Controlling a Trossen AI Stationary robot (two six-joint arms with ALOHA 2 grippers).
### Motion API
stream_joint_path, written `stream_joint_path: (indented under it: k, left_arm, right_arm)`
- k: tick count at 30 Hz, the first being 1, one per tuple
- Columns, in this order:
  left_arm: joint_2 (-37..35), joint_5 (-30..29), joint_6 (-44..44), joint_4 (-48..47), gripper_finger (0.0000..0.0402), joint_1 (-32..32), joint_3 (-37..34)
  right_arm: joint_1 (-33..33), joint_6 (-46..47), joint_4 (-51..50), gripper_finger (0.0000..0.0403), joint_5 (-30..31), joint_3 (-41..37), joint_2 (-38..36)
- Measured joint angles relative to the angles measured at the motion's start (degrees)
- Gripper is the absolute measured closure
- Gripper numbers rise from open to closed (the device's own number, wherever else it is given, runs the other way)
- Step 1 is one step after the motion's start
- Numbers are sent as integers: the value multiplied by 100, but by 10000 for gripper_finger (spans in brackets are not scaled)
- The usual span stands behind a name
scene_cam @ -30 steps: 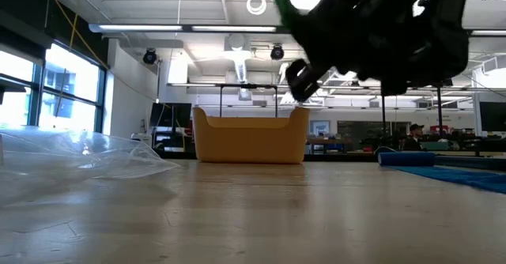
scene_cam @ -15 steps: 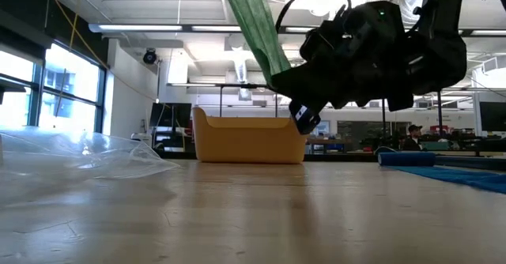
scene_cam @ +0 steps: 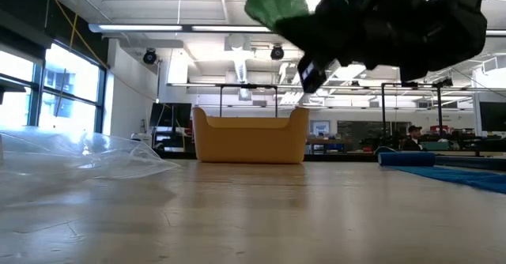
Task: Roll bandage
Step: Roll the green bandage
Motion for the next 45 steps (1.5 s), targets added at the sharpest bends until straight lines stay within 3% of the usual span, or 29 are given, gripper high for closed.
stream_joint_path:
  k: [5,10,15,20,28,33,39,45]
  left_arm:
    - [291,-338,124,233,396,74,20]
    - [249,-357,-72,189,396,135,13]
    - [258,-775,-140,132,396,172,13]
    - [259,-1521,-518,151,396,264,11]
    - [259,-1522,-867,148,396,417,11]
    - [259,-1361,-1065,132,396,439,9]
    - [259,-1357,-1119,98,396,437,9]
    - [259,-1354,-1220,97,396,437,8]
  right_arm:
    - [-69,-158,-895,391,611,-29,-288]
    - [-89,-481,-2278,326,1400,-29,-525]
    - [122,-1321,-2623,275,1507,-16,-803]
    - [780,-2321,-3048,272,2657,-12,-1306]
    - [1508,-2583,-3329,274,4204,-12,-2066]
    - [1374,-2691,-2935,252,4233,-9,-2108]
    - [1007,-2620,-2773,189,3474,34,-2026]
    - [868,-2788,-2831,172,3105,732,-1102]
